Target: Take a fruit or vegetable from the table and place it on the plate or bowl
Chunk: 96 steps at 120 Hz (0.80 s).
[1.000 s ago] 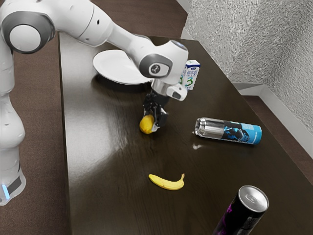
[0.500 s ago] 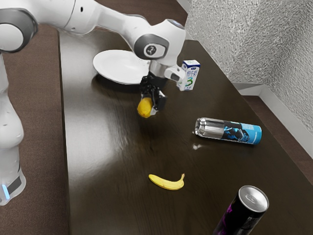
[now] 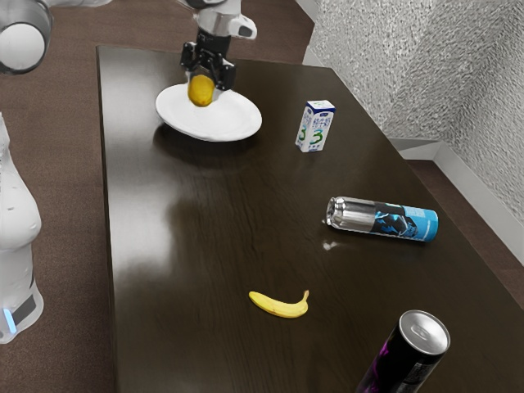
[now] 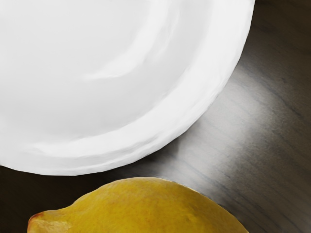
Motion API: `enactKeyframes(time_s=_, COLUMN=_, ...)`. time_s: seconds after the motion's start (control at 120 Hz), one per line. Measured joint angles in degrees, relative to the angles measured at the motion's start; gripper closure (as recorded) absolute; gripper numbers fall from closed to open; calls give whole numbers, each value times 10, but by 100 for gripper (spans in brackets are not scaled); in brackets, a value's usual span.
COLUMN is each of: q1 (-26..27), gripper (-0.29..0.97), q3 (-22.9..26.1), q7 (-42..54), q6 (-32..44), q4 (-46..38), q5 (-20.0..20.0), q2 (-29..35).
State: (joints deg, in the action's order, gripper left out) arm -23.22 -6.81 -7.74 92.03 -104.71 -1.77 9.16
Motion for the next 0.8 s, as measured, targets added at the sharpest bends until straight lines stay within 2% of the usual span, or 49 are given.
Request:
enactKeyframes(time_s=0.117, q1=6, gripper=24, q3=-26, q7=6, q6=-35, q4=47, q5=-3, q2=-48)
enactKeyframes(time_s=0.267, q1=4, gripper=25, q3=-86, q7=39, q6=-6, q4=54, q5=-2, q2=-101)
enactKeyframes(time_s=0.417, q1=-27, gripper=25, q3=-93, q7=81, q6=60, q4=55, q5=0, q2=-129)
enactKeyframes(time_s=0.642, q1=24, gripper=24, q3=-88, q7=145, q6=175, q4=44, q5=-1, q2=-150)
enactKeyframes(time_s=0.8, q1=20, gripper=24, q3=-91, q7=190, q6=257, q4=13, q5=9, q2=-155)
